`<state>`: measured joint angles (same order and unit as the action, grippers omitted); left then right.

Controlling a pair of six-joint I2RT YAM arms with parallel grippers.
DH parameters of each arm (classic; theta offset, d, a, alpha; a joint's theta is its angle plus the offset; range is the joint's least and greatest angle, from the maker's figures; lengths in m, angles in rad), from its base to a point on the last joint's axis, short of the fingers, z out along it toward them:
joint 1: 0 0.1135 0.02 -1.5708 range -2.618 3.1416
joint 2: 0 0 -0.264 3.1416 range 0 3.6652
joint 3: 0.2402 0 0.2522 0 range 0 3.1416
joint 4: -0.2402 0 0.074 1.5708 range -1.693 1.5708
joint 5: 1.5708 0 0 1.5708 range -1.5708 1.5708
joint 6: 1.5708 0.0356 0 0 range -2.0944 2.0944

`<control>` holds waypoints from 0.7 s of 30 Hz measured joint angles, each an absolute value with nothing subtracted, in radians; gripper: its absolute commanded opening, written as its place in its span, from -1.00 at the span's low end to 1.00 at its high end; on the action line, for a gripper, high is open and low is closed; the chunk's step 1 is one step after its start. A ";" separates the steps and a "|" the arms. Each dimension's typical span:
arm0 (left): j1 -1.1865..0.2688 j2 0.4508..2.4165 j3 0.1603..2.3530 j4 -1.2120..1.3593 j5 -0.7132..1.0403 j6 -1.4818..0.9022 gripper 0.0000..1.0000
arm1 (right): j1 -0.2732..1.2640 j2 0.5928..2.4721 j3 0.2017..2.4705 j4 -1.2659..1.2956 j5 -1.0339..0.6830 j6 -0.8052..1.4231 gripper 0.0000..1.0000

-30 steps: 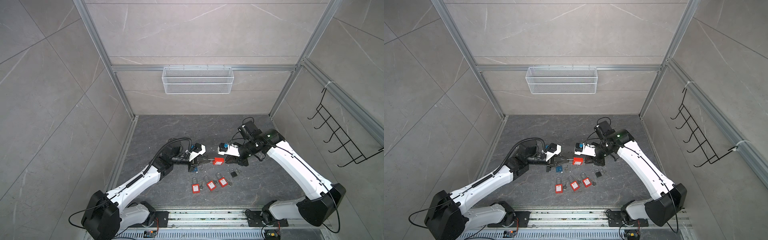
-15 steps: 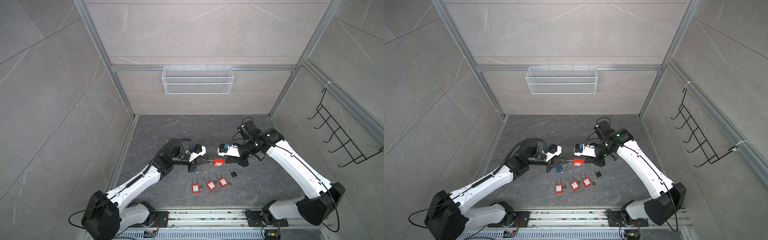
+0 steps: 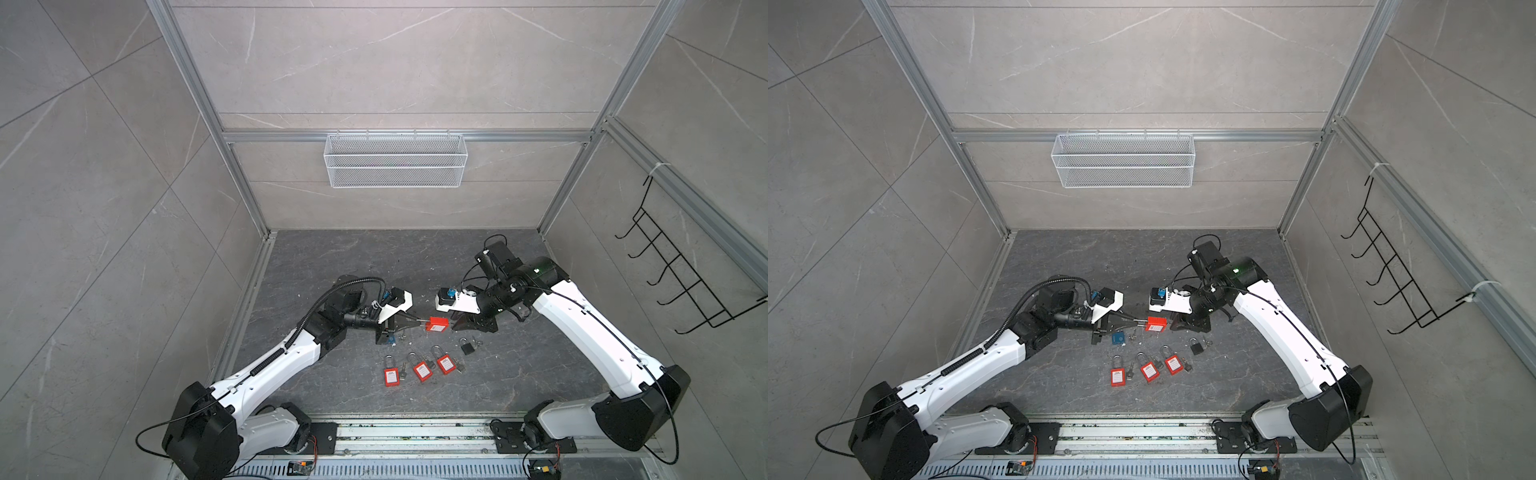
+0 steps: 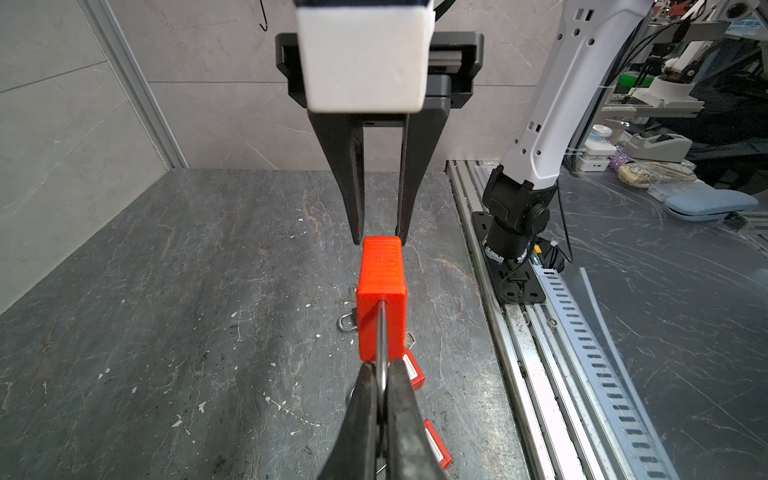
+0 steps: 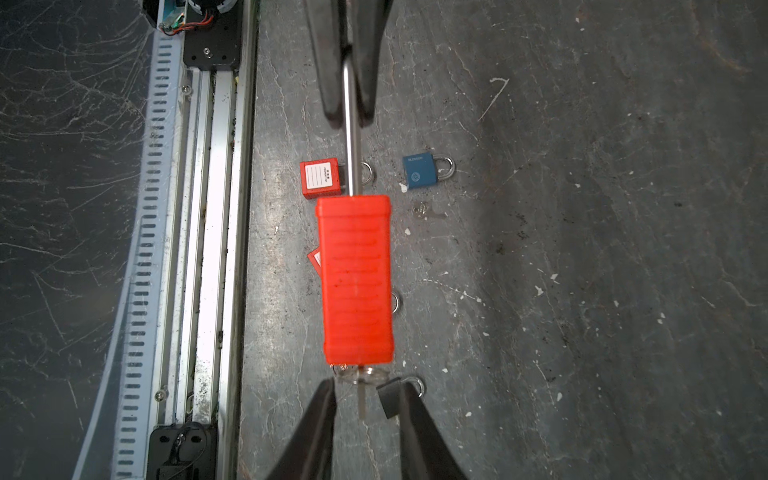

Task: Lock with the key

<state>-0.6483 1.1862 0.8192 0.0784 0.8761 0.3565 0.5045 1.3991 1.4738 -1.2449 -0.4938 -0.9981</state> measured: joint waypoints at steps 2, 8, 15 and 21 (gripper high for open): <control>-0.648 1.186 0.819 0.079 0.877 0.356 -1.00 | 0.505 1.399 1.474 -1.245 -0.493 -0.998 -0.41; -0.648 1.186 0.819 0.079 0.894 0.356 -1.00 | 0.510 1.414 1.480 -1.245 -0.494 -0.995 -0.46; -0.648 1.186 0.819 0.080 0.896 0.356 -1.00 | 0.519 1.432 1.488 -1.245 -0.494 -0.996 -0.50; -0.648 1.186 0.819 0.083 0.894 0.356 -1.00 | 0.522 1.433 1.491 -1.257 -0.495 -1.005 -0.82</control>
